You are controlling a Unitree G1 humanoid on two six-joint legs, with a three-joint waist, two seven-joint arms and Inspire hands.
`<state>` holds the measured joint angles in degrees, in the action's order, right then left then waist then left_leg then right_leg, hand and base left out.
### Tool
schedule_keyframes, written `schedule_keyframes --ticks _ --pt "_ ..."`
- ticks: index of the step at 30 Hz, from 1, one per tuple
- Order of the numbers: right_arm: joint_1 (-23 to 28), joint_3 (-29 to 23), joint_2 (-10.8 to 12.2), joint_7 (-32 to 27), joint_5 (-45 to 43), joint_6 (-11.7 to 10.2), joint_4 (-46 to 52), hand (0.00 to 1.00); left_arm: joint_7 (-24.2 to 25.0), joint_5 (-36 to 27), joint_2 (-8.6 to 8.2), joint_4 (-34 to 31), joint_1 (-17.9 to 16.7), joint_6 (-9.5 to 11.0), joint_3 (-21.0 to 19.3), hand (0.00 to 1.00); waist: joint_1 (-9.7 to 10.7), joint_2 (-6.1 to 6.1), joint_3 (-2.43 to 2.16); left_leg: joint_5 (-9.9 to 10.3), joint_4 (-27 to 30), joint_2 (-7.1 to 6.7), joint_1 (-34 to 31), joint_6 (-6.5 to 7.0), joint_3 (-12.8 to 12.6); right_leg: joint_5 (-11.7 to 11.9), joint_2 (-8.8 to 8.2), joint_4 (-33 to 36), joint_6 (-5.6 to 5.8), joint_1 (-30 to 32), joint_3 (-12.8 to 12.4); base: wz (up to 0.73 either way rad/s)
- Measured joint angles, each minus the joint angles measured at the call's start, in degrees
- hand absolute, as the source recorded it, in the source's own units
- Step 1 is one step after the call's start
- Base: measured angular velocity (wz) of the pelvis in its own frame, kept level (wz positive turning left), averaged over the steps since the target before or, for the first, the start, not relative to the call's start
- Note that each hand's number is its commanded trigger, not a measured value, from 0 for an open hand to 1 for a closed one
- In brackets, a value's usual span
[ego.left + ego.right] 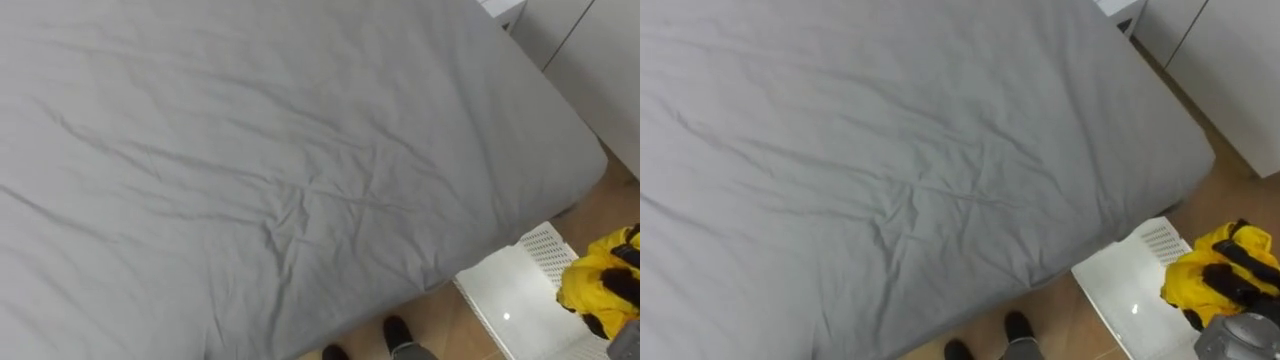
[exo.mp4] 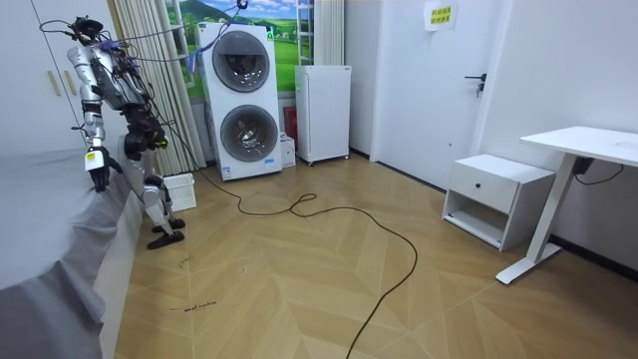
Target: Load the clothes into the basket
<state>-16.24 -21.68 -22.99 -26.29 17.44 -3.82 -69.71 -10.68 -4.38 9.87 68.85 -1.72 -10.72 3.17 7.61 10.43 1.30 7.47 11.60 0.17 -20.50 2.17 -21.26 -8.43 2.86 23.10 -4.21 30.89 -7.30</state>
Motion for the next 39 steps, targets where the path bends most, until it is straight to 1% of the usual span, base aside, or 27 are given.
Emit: schedule_keyframes --ticks 4,6,11,16,20,22,29,32,36,39 --pt "-0.07 -0.12 -0.56 -0.02 0.16 0.0 -1.7 0.0 0.0 -0.01 0.06 -0.09 -0.03 0.0 0.32 0.0 0.15 -0.02 0.01 0.0 0.0 0.02 0.04 0.0 -0.06 -0.19 -0.04 0.24 0.04 0.01 -0.01 0.02" --pt "-0.04 -1.05 -1.04 -0.03 0.39 0.0 -2.13 0.0 0.0 0.03 0.23 -0.21 -0.03 0.0 1.55 0.0 0.3 -0.04 0.02 0.0 0.06 -0.05 0.09 0.0 -0.06 -0.6 -0.24 0.82 0.17 0.13 -0.02 0.06" --pt "0.01 -1.14 -2.1 -0.51 1.47 0.01 -2.06 0.0 -0.01 0.03 0.34 -0.27 -0.03 0.0 1.56 0.0 0.57 -0.14 0.09 0.0 0.07 -0.15 0.09 0.0 -0.07 -0.83 -0.43 0.99 0.41 0.12 -0.03 0.02" --pt "-0.05 -1.14 -2.12 -0.55 2.27 -0.01 -1.99 0.0 -0.29 0.02 0.45 -0.46 -0.02 0.0 1.57 0.0 1.1 -0.48 0.33 0.0 0.17 -0.61 0.14 0.0 -0.09 -1.46 -0.83 1.81 0.66 0.25 -0.01 0.04" --pt "-0.2 -1.1 -2.12 -0.92 2.73 -0.27 -2.0 0.0 -0.47 0.01 1.03 -0.46 -0.02 0.07 1.64 0.0 1.45 -0.84 0.6 0.0 0.17 -0.82 0.14 0.0 -0.1 -1.54 -0.95 1.8 0.77 0.22 -0.02 0.01" --pt "-0.19 -1.01 -2.12 -1.36 2.74 -0.41 -2.01 0.0 -0.48 0.0 1.55 -0.46 -0.02 0.26 2.67 0.0 1.46 -1.0 0.71 0.0 0.17 -0.82 0.13 0.0 -0.09 -1.54 -0.99 1.77 0.79 0.23 -0.04 0.0" --pt "-0.2 -0.98 -2.11 -1.47 2.68 -0.49 -1.84 0.0 -0.48 0.01 1.78 -0.47 -0.02 0.32 2.76 0.0 1.38 -0.98 0.69 0.01 0.34 -0.8 0.14 0.0 -0.09 -1.53 -1.0 1.72 0.79 0.09 -0.06 0.0" --pt "-0.3 -0.85 -2.11 -1.47 2.68 -0.73 -1.78 0.0 -0.48 0.0 1.78 -0.47 -0.02 0.43 2.77 0.0 1.37 -0.96 0.67 0.01 0.66 -0.82 0.13 0.0 -0.09 -1.5 -0.99 1.72 0.74 -0.09 -0.03 0.0" --pt "-0.36 -0.02 -2.11 -1.48 2.68 -1.56 -1.8 0.0 -0.48 -0.13 1.81 -0.47 -0.02 0.8 2.77 0.0 1.36 -0.93 0.65 0.01 0.69 -0.84 0.16 0.0 -0.07 -1.37 -0.94 1.72 0.62 -0.11 0.12 0.0" --pt "-0.3 0.3 -2.11 -1.47 2.66 -1.63 -1.79 0.0 -0.48 -0.57 1.85 -0.46 -0.04 1.01 2.77 0.0 1.36 -0.95 0.63 0.01 0.72 -0.81 0.19 0.0 -0.06 -1.28 -1.01 1.76 0.58 -0.12 0.33 0.0"
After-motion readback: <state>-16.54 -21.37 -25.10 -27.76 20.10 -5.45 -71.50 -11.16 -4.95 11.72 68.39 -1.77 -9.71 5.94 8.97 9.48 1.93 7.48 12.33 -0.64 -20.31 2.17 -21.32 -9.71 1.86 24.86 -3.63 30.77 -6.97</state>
